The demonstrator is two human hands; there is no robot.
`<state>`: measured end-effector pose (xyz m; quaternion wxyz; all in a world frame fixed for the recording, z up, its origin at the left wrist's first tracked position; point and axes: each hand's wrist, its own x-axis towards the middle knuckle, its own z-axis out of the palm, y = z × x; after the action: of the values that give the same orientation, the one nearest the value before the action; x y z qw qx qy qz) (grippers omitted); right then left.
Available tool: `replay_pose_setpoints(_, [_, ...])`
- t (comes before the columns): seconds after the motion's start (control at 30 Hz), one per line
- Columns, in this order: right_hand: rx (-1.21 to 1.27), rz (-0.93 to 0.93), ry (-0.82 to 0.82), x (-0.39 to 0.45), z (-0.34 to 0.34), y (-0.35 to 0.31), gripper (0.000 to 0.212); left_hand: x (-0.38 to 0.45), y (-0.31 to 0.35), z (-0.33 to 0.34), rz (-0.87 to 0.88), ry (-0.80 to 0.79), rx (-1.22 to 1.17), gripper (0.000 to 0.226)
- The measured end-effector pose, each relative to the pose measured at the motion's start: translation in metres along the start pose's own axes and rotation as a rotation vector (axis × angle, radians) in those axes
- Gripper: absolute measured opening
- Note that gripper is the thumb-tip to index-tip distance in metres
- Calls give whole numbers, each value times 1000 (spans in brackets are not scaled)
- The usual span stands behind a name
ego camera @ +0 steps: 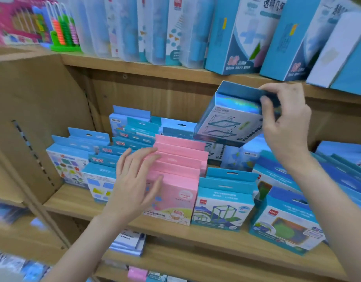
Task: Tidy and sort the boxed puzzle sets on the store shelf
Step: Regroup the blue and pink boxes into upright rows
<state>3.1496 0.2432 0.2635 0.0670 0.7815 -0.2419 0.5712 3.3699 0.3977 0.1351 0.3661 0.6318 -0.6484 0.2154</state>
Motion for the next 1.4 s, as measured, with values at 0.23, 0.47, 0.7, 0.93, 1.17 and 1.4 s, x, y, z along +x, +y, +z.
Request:
replay_pose_setpoints(0.23, [-55, 21, 104, 12, 28, -41, 17, -11, -56, -21, -4, -108, 35, 38])
replay_pose_setpoints(0.47, [-245, 149, 181, 4, -24, -38, 20, 18, -38, -11, 220, -90, -141, 33])
replay_pose_setpoints(0.7, [-398, 338, 172, -35, -131, -1, 23, 41, 46, 22, 382, -119, -300, 32])
replay_pose_setpoints(0.93, [-363, 478, -166, -70, -233, 64, 27, 55, 153, 68, 490, -222, -205, 51])
replay_pose_setpoints(1.17, [-341, 405, -569, -156, -252, 126, 19, 60, 193, 104, 443, -384, 67, 55])
replay_pose_setpoints(1.4, [-474, 390, -432, -183, -262, 168, 20, 65, 189, 96, 340, -409, 197, 64])
